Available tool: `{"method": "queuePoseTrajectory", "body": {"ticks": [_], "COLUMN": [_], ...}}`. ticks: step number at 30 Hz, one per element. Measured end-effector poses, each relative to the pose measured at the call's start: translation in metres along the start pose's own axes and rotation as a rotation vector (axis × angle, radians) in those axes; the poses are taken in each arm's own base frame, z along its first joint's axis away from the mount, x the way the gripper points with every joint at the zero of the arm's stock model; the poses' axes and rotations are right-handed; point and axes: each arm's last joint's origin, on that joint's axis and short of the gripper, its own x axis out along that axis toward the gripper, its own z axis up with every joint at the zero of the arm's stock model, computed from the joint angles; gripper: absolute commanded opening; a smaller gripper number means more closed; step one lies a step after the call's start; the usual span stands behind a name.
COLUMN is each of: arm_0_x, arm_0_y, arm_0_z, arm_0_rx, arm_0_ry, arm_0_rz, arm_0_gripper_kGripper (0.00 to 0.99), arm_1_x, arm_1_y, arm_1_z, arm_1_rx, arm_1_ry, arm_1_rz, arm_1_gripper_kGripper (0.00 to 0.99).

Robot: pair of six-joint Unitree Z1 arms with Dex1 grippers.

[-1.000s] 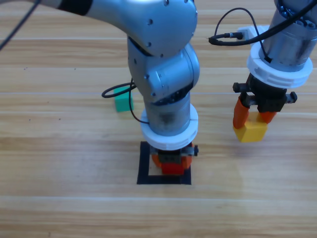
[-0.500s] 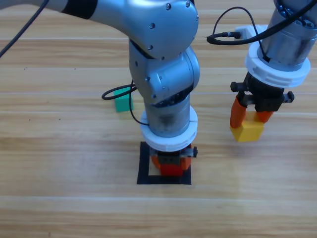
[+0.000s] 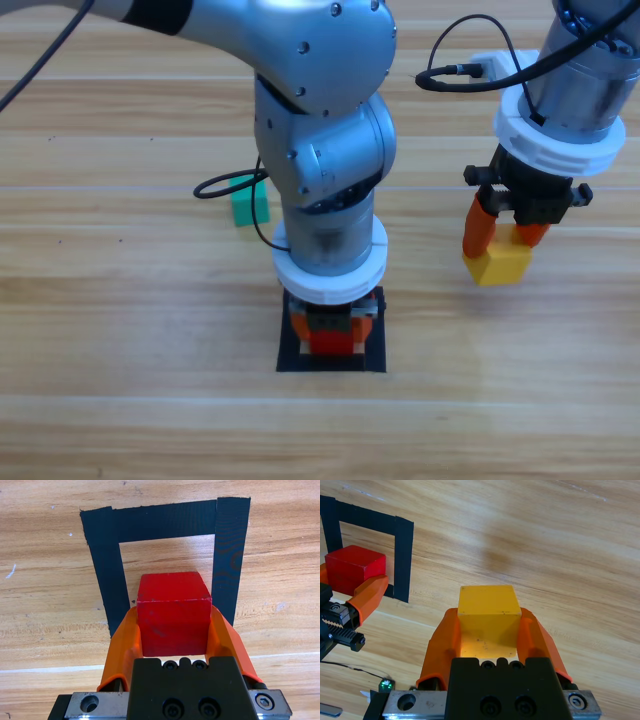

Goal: Stack the blocks in the rectangular block: red at the bottom, yellow in the middle, green on top

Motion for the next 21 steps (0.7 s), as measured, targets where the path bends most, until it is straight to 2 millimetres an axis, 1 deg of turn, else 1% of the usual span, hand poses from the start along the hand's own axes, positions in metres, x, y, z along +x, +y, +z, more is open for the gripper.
{"method": "queuePoseTrajectory", "body": {"ticks": [10, 21], "arm_0_x": [-0.0073, -0.0076], "arm_0_y": [-0.0042, -0.0042], "arm_0_z": [0.0037, 0.0042], "arm_0_rx": [-0.022, -0.029], "arm_0_ry": [-0.016, -0.022], "arm_0_rz": [-0.021, -0.018], "arm_0_gripper_kGripper": [0.000, 0.000], "arm_1_x": [0.0000, 0.0000], "arm_1_y": [0.0003, 0.0004], "arm_1_z": [0.0006, 0.0005], "arm_1_rx": [-0.001, -0.009], "arm_1_ry": [-0.005, -0.003], "arm_1_rz": [0.002, 0.006], "arm_1_gripper_kGripper": [0.000, 0.000]}}
